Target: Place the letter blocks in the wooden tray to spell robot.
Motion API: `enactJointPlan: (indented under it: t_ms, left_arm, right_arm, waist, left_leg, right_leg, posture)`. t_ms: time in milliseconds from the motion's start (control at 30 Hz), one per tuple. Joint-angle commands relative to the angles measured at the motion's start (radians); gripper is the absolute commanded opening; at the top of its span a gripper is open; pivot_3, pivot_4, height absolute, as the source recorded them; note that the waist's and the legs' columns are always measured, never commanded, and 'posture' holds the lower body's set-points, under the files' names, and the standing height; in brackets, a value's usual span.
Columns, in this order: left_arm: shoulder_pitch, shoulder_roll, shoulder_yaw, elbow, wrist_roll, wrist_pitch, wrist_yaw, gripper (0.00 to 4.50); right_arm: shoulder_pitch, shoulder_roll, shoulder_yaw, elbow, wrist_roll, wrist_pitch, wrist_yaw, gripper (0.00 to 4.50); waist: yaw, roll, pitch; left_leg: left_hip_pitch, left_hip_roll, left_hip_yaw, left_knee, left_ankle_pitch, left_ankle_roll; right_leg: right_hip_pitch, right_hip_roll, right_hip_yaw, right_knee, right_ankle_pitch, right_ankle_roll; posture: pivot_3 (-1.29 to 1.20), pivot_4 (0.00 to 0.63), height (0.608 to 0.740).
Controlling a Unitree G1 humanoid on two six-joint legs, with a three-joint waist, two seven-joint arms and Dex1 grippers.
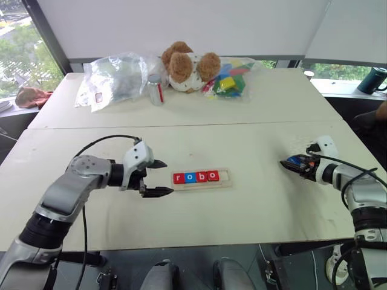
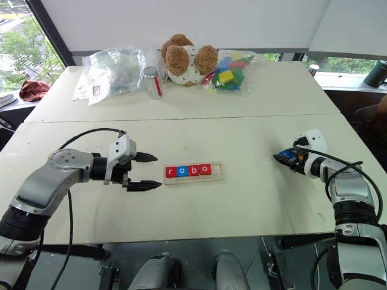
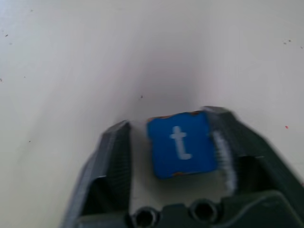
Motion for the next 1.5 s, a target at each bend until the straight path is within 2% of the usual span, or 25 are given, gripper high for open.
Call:
enactJointPlan:
  t_ms: [33, 167, 267, 367, 467, 533, 700, 900, 933, 1033, 1100, 1200, 1233, 1300, 1333, 1367, 1433, 1500]
  left_arm:
    - [-0.019, 0.003, 0.016, -0.001, -0.005, -0.008, -0.007, 4.5]
    - [-0.022, 0.007, 0.017, 0.003, -0.005, -0.01, -0.012, 4.5]
    - [-0.027, 0.01, 0.018, 0.007, -0.006, -0.011, -0.019, 4.5]
    - [-0.032, 0.009, 0.012, 0.015, -0.002, -0.018, -0.028, 4.5]
    - [-0.042, 0.001, 0.009, 0.03, 0.005, -0.025, -0.028, 4.5]
    - [-0.046, -0.003, 0.005, 0.035, 0.006, -0.027, -0.028, 4.5]
    - [-0.053, -0.02, -0.008, 0.042, 0.009, -0.028, -0.028, 4.5]
    - [-0.079, -0.012, 0.001, 0.079, 0.014, -0.04, -0.045, 4.5]
    - [-0.079, -0.01, 0.001, 0.083, 0.016, -0.044, -0.047, 4.5]
    - [-0.079, -0.003, 0.007, 0.097, 0.019, -0.056, -0.055, 4.5]
    - [-0.091, 0.004, 0.03, 0.115, -0.002, -0.052, -0.072, 4.5]
    - [-0.123, 0.028, 0.06, 0.138, -0.034, -0.046, -0.123, 4.5]
    - [-0.127, 0.039, 0.063, 0.131, -0.051, -0.041, -0.153, 4.5]
    - [-0.132, 0.062, 0.059, 0.106, -0.085, -0.027, -0.216, 4.5]
    - [-0.136, 0.07, 0.046, 0.098, -0.082, -0.033, -0.239, 4.5]
    - [-0.139, 0.075, 0.037, 0.096, -0.076, -0.04, -0.251, 4.5]
    - [-0.148, 0.079, 0.001, 0.104, -0.025, -0.08, -0.259, 4.5]
    - [-0.147, 0.078, -0.013, 0.105, -0.001, -0.096, -0.255, 4.5]
  right_arm:
    - [0.021, 0.009, -0.043, -0.033, 0.009, 0.049, -0.081, 1.25]
    - [0.006, 0.116, -0.151, -0.293, 0.064, 0.277, -0.33, 1.25]
    - [0.005, 0.257, -0.212, -0.55, 0.045, 0.505, -0.572, 1.25]
    - [0.059, 0.412, -0.22, -0.81, 0.027, 0.776, -0.724, 1.25]
    - [0.1, 0.573, -0.23, -1.006, -0.002, 0.981, -0.83, 1.25]
    - [0.118, 0.647, -0.219, -1.087, -0.027, 1.047, -0.877, 1.25]
    - [0.144, 0.672, -0.145, -1.071, -0.063, 1.021, -0.9, 1.25]
    - [0.157, 0.688, -0.135, -1.073, -0.077, 1.012, -0.906, 4.33]
    - [0.154, 0.686, -0.137, -1.079, -0.076, 1.018, -0.903, 4.47]
    - [0.122, 0.663, -0.153, -1.079, -0.067, 1.008, -0.886, 4.47]
    - [0.065, 0.587, -0.145, -1.051, -0.043, 0.959, -0.826, 4.47]
    - [-0.026, 0.401, -0.105, -0.973, 0.04, 0.891, -0.629, 4.47]
    - [-0.047, 0.344, -0.101, -0.943, 0.099, 0.873, -0.523, 4.47]
    - [-0.044, 0.161, -0.064, -0.872, 0.21, 0.755, -0.204, 4.47]
    - [-0.01, 0.049, -0.021, -0.836, 0.215, 0.623, -0.026, 4.47]
    - [0.016, -0.025, 0.013, -0.81, 0.212, 0.526, 0.082, 4.47]
    - [0.046, -0.147, 0.105, -0.659, 0.112, 0.236, 0.232, 4.47]
    - [0.053, -0.202, 0.154, -0.506, 0.06, 0.004, 0.343, 4.47]
  waist:
    - [0.0, 0.0, 0.0]
    - [-0.004, 0.0, 0.0]
    - [-0.007, 0.001, 0.0]
    - [-0.003, 0.001, 0.0]
    - [0.002, 0.001, 0.0]
    - [0.001, 0.002, -0.001]
    - [-0.003, 0.001, -0.001]
    - [-0.005, 0.001, -0.001]
    - [-0.004, 0.001, -0.001]
    - [-0.004, 0.001, -0.001]
    - [-0.006, 0.002, -0.001]
    - [-0.009, 0.003, 0.0]
    - [-0.009, 0.003, 0.0]
    - [-0.006, 0.002, 0.0]
    - [-0.005, 0.002, 0.0]
    - [-0.002, 0.003, 0.0]
    - [-0.002, 0.002, 0.0]
    - [-0.005, 0.002, 0.001]
  left_leg:
    - [0.0, 0.0, 0.0, 0.0, 0.0, 0.0]
    - [0.0, 0.0, 0.0, -0.001, 0.0, 0.0]
    - [-0.002, 0.0, 0.0, -0.001, 0.001, -0.001]
    - [-0.003, 0.001, -0.001, -0.004, 0.001, -0.002]
    - [-0.006, 0.001, -0.002, -0.004, 0.001, -0.002]
    - [-0.01, 0.0, -0.002, -0.001, 0.001, -0.002]
    - [-0.012, -0.002, -0.002, 0.001, 0.001, -0.002]
    - [-0.011, -0.001, -0.002, 0.0, 0.001, -0.002]
    - [-0.011, -0.001, -0.002, 0.001, 0.001, -0.002]
    - [-0.011, -0.002, -0.002, 0.001, 0.001, -0.002]
    - [-0.011, -0.002, -0.002, 0.001, 0.001, -0.002]
    - [-0.011, -0.002, -0.001, 0.001, 0.001, -0.001]
    - [-0.011, -0.002, -0.001, 0.001, 0.001, -0.001]
    - [-0.011, -0.001, -0.002, 0.0, 0.001, 0.0]
    - [-0.011, 0.0, -0.003, 0.0, 0.0, 0.001]
    - [-0.011, 0.0, -0.003, -0.001, -0.001, 0.002]
    - [-0.011, 0.0, -0.004, -0.001, -0.002, 0.004]
    - [-0.011, -0.001, -0.001, 0.001, -0.003, 0.005]
  right_leg:
    - [0.0, 0.0, 0.0, 0.0, 0.0, 0.0]
    - [-0.001, 0.0, 0.0, 0.001, 0.0, 0.0]
    - [-0.005, 0.0, 0.001, 0.002, 0.0, 0.0]
    - [-0.007, 0.001, 0.001, 0.003, 0.0, 0.0]
    - [-0.009, 0.001, 0.001, 0.002, 0.0, 0.0]
    - [-0.01, 0.001, 0.001, 0.002, 0.0, 0.0]
    - [-0.012, 0.0, 0.001, 0.002, 0.0, 0.0]
    - [-0.012, 0.002, 0.0, 0.002, 0.0, 0.0]
    - [-0.012, 0.002, 0.0, 0.002, 0.0, 0.0]
    - [-0.011, 0.002, 0.0, 0.002, 0.0, 0.0]
    - [-0.012, 0.002, 0.0, 0.002, 0.0, 0.0]
    - [-0.012, 0.003, -0.001, 0.002, 0.0, 0.0]
    - [-0.012, 0.003, -0.001, 0.002, 0.0, 0.0]
    - [-0.011, 0.005, -0.002, 0.001, 0.0, 0.0]
    - [-0.011, 0.006, -0.003, 0.001, 0.0, 0.0]
    - [-0.01, 0.006, -0.003, 0.0, 0.0, 0.0]
    - [-0.008, 0.006, -0.004, -0.002, 0.0, 0.001]
    - [-0.007, 0.005, -0.003, -0.003, 0.0, 0.001]
  posture:
    - [0.0, 0.15, 0.74]
    - [0.0, 0.15, 0.74]
    - [0.0, 0.15, 0.74]
    - [0.0, 0.15, 0.74]
    - [0.0, 0.15, 0.74]
    - [0.0, 0.15, 0.74]
    - [0.0, 0.15, 0.74]
    - [0.0, 0.15, 0.74]
    - [0.0, 0.15, 0.74]
    - [0.0, 0.15, 0.74]
    - [0.0, 0.15, 0.74]
    - [0.0, 0.15, 0.74]
    - [0.0, 0.15, 0.74]
    - [0.0, 0.15, 0.74]
    - [0.0, 0.15, 0.74]
    - [0.0, 0.15, 0.74]
    - [0.0, 0.15, 0.74]
    - [0.0, 0.15, 0.74]
